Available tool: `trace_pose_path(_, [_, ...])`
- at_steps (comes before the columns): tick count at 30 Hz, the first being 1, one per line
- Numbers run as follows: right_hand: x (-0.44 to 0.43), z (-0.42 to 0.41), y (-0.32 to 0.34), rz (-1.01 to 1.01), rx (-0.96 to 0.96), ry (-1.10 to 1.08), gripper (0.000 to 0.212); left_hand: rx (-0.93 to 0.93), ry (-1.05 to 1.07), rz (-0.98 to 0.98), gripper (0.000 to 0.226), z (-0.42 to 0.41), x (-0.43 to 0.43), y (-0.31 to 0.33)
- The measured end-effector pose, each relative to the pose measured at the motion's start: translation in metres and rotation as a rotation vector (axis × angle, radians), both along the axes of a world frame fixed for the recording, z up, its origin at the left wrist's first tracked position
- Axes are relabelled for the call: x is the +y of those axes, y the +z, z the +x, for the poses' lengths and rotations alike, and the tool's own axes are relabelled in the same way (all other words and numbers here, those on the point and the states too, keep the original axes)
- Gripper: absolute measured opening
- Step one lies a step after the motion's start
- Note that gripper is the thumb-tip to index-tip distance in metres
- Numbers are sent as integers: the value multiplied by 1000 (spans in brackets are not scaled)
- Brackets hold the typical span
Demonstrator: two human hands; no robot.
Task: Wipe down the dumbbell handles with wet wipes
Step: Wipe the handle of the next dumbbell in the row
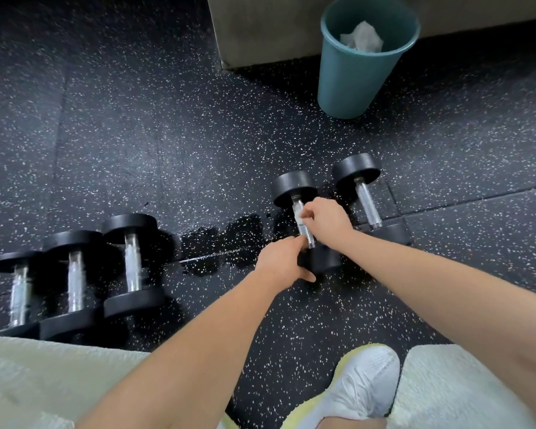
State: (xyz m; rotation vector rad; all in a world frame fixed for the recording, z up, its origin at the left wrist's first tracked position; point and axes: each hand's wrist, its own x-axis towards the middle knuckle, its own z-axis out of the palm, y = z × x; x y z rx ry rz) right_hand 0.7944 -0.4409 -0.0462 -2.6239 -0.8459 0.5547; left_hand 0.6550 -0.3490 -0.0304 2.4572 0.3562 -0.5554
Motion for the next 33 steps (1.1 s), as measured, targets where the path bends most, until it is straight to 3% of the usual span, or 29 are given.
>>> trace_pose_path(3, [-6,4,4,-7,-29,43,15,-4,12,-7,69,1,-1,-2])
trace_pose_path(6, [9,10,3,47,-122,-86,19,-9,13,-10,70,3,-3,-1])
trace_pose_path(10, [28,-1,-2,57,-95,-167,25,-10,24,-12,69,1,-5,2])
trace_pose_path(16, [-2,-5,9,-59,-21,62,15,-8,93,-105,65,-7,1,-1])
trace_pose_path(19, [-12,-4,20,-150,111,185,15,-20,102,-106,68,-10,-1,-3])
trace_pose_path(26, [12,8,20,-54,68,-1,14,-86,113,-8,68,-16,-12,-6])
trace_pose_path(30, [7,-1,15,-158,89,85,20,-50,103,21,64,-14,-4,0])
trace_pose_path(33, [-1,-3,20,-246,210,195,23,-30,175,-27,59,-17,3,0])
